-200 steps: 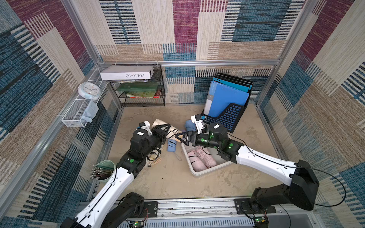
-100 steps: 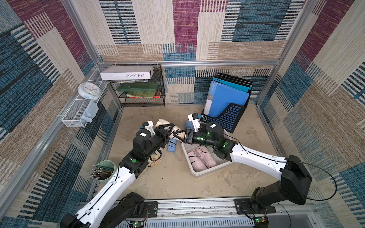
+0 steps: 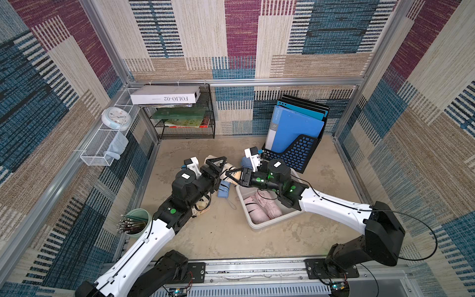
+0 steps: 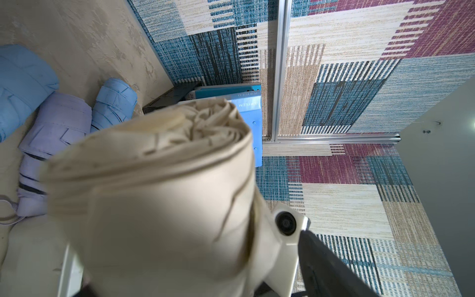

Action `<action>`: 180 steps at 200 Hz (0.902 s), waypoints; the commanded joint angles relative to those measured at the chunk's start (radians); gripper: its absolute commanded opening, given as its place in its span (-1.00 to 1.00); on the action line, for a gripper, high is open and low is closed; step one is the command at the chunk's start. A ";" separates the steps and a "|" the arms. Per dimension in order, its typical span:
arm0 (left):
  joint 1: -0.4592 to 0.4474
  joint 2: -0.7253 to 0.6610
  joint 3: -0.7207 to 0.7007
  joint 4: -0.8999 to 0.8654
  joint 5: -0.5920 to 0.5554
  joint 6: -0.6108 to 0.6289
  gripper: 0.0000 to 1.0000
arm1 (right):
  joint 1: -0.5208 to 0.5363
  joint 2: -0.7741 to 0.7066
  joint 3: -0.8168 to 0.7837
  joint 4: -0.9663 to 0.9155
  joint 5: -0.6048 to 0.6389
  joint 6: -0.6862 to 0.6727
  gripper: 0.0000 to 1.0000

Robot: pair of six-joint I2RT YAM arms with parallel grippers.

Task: Put the umbrella into the storage box
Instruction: Pick up the umbrella from the center of the board.

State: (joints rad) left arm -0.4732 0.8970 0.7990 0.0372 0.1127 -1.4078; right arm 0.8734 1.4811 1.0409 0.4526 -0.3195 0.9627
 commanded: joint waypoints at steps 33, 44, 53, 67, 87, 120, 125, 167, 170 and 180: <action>0.003 -0.104 0.095 -0.262 -0.162 0.348 0.86 | -0.036 -0.114 -0.004 -0.213 0.205 -0.191 -0.56; 0.004 -0.111 0.147 -0.310 -0.191 0.552 0.85 | -0.053 -0.144 0.018 -0.318 0.210 -0.295 -0.56; 0.004 -0.102 0.201 -0.340 -0.189 0.740 0.82 | -0.062 -0.167 0.045 -0.421 0.211 -0.394 -0.56; 0.004 -0.069 0.290 -0.381 -0.119 1.041 0.78 | -0.074 -0.196 0.090 -0.572 0.201 -0.558 -0.57; 0.004 -0.016 0.398 -0.457 0.082 1.421 0.73 | -0.079 -0.224 0.165 -0.791 0.149 -0.789 -0.58; 0.001 0.054 0.503 -0.633 0.453 1.894 0.73 | -0.079 -0.254 0.267 -1.052 0.025 -1.059 -0.61; -0.001 0.060 0.505 -0.649 0.520 1.949 0.75 | -0.079 -0.256 0.279 -1.080 0.009 -1.089 -0.61; -0.063 0.127 0.506 -0.714 0.630 2.131 0.89 | -0.079 -0.235 0.389 -1.281 -0.077 -1.227 -0.63; -0.072 0.134 0.508 -0.721 0.632 2.140 0.90 | -0.079 -0.232 0.396 -1.290 -0.085 -1.231 -0.64; -0.091 0.158 0.509 -0.747 0.634 2.169 0.94 | -0.078 -0.226 0.415 -1.310 -0.109 -1.243 -0.66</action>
State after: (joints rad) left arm -0.5301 1.0180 1.2991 -0.6292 0.6483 0.5858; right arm 0.7929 1.2430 1.4139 -0.7517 -0.3378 -0.1658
